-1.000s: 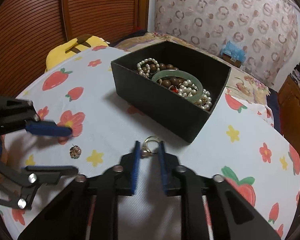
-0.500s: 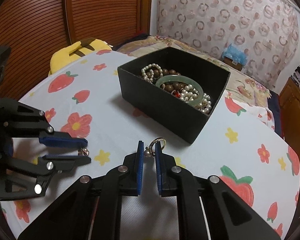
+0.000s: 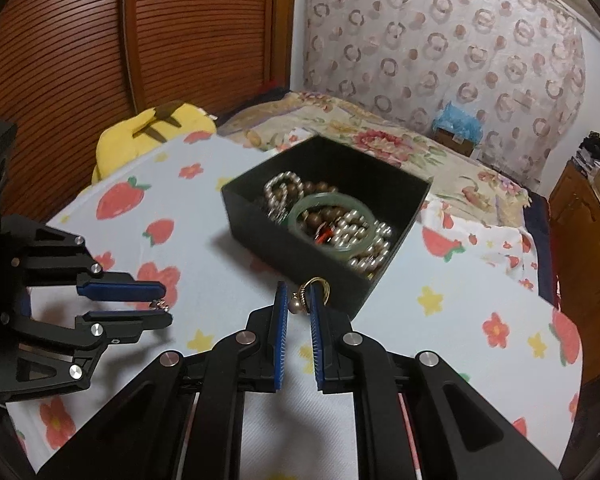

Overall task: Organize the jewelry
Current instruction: 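Close the right gripper on the pearl ring while the left gripper grasps the gold earring, then carry the earring and the ring into the black box and open both grippers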

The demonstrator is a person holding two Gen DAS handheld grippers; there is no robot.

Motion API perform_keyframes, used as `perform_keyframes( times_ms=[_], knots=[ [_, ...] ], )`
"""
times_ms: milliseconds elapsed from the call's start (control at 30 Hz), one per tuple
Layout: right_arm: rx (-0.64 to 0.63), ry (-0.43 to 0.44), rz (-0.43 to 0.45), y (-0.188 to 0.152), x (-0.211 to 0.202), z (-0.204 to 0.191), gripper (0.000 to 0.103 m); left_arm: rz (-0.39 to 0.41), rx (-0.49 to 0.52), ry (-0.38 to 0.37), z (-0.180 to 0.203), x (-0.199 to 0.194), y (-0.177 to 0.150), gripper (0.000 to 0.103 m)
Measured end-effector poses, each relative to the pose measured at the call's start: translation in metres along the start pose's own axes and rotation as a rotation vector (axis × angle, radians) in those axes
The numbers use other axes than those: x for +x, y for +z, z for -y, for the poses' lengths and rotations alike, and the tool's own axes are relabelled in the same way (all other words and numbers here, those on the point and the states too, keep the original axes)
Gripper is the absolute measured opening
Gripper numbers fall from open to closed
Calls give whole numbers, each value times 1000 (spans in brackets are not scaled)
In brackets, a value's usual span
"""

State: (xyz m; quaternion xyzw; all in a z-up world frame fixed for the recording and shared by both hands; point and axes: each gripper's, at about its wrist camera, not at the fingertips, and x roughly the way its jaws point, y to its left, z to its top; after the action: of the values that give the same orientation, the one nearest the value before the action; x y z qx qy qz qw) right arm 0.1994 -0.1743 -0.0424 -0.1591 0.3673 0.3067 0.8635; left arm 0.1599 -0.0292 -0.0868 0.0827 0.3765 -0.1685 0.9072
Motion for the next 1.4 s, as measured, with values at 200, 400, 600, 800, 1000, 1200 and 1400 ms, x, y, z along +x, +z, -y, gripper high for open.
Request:
perform_keyframes(
  times_ms=[200, 400, 600, 800, 1000, 1200, 1400],
  knots=[
    [9, -24, 35, 22, -8, 6, 12, 33, -4, 15, -3, -8, 12, 14],
    [33, -35, 47, 41, -2, 19, 12, 57, -6, 33, -9, -12, 28, 14],
    [78, -43, 36, 55, 12, 36, 13, 65, -18, 52, -20, -7, 46, 14],
    [104, -40, 16, 62, 18, 43, 13, 63, -36, 65, -27, 0, 58, 14],
    [116, -40, 33, 61, 16, 47, 13, 67, -35, 76, -29, 8, 74, 14],
    [137, -49, 43, 44, 5, 56, 13, 72, -44, 86, -31, 19, 90, 14],
    [151, -49, 67, 24, -11, 60, 13, 70, -77, 89, -35, 37, 101, 14]
  ],
)
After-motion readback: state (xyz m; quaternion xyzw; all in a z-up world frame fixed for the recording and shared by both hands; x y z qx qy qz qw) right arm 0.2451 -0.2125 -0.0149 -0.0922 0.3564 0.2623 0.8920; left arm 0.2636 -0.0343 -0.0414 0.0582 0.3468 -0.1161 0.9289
